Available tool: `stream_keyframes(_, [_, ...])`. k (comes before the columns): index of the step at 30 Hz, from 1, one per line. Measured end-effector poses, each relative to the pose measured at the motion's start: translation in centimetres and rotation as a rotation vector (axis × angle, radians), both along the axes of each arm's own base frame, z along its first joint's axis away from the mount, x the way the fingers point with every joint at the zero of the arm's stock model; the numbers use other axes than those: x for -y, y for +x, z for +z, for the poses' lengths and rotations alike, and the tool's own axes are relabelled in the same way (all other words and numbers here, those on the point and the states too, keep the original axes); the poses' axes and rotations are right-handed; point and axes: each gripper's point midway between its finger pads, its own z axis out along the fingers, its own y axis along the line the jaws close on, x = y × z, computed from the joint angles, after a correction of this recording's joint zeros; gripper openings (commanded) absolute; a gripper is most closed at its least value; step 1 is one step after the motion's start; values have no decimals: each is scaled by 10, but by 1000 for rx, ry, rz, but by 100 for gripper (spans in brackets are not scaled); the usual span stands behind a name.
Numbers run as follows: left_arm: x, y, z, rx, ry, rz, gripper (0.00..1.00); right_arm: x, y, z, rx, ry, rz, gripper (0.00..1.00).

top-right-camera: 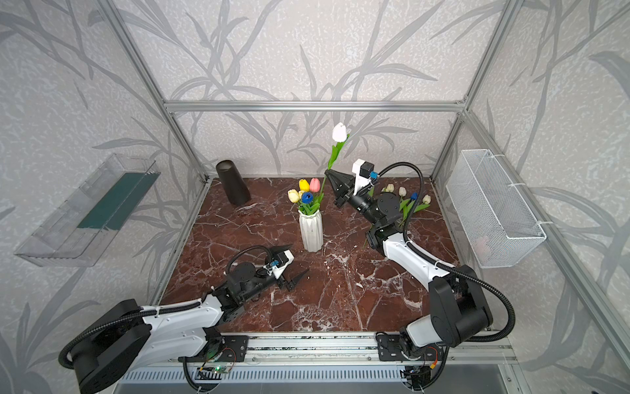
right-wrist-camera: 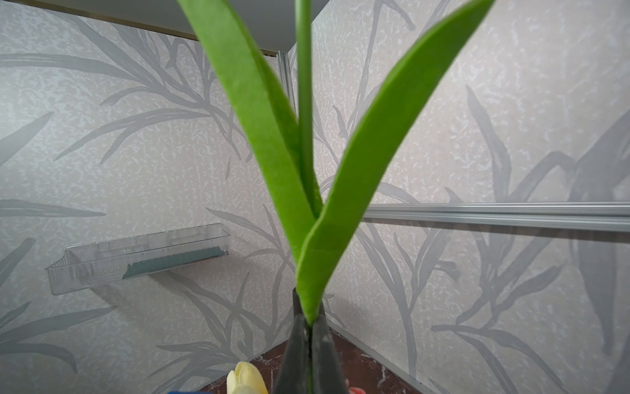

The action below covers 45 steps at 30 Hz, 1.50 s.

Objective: Arrange the flowers into the vase

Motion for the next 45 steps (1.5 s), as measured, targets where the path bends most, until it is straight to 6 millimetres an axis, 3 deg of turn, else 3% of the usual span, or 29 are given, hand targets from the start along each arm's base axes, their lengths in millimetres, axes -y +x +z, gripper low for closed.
stream_keyframes(22, [0,0,0,0,0,-1,99,-14,-3,2,40,-52,-7,0])
stream_keyframes(30, [0,0,0,0,0,-2,99,-21,0,-11,15,-106,-10,0])
stream_keyframes(45, [0,0,0,0,0,-2,99,-12,-1,-10,37,-180,-100,0])
